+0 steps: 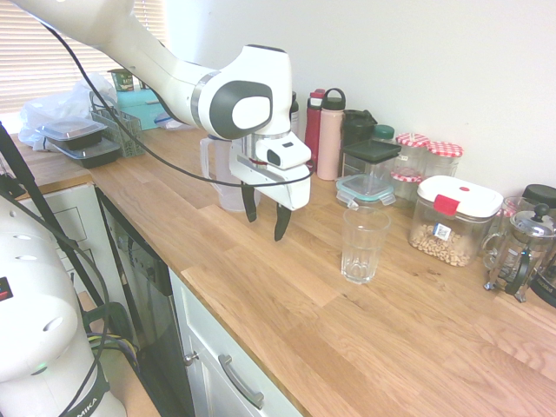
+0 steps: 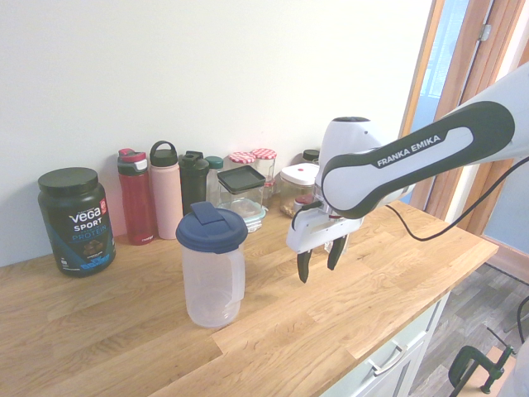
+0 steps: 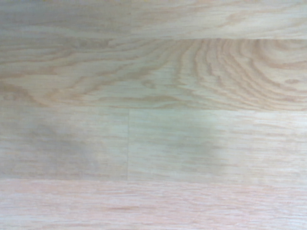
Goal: Pour me some water
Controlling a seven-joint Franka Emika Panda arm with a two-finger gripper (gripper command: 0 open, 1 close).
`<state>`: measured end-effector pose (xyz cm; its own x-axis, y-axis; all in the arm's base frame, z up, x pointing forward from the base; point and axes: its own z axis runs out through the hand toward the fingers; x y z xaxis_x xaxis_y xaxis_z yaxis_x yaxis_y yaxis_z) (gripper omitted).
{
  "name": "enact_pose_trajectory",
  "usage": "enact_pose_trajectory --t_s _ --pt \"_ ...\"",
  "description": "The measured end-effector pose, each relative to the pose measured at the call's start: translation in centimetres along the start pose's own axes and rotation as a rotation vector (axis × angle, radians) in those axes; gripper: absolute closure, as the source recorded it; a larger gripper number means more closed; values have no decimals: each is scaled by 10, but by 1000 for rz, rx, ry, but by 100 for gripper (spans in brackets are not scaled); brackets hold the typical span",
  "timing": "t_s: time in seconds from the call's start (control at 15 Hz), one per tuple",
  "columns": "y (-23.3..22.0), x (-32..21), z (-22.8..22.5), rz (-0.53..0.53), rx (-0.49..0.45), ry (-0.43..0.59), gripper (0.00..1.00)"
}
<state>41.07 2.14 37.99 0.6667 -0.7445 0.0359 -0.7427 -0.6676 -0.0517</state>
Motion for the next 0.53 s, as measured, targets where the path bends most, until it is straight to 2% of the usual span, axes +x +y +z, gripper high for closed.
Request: enact_pose_trajectory --t_s 0.27,0.53 --pt "-3 5 0 27 -22 6 0" --pt "-12 -41 -60 2 17 47 0"
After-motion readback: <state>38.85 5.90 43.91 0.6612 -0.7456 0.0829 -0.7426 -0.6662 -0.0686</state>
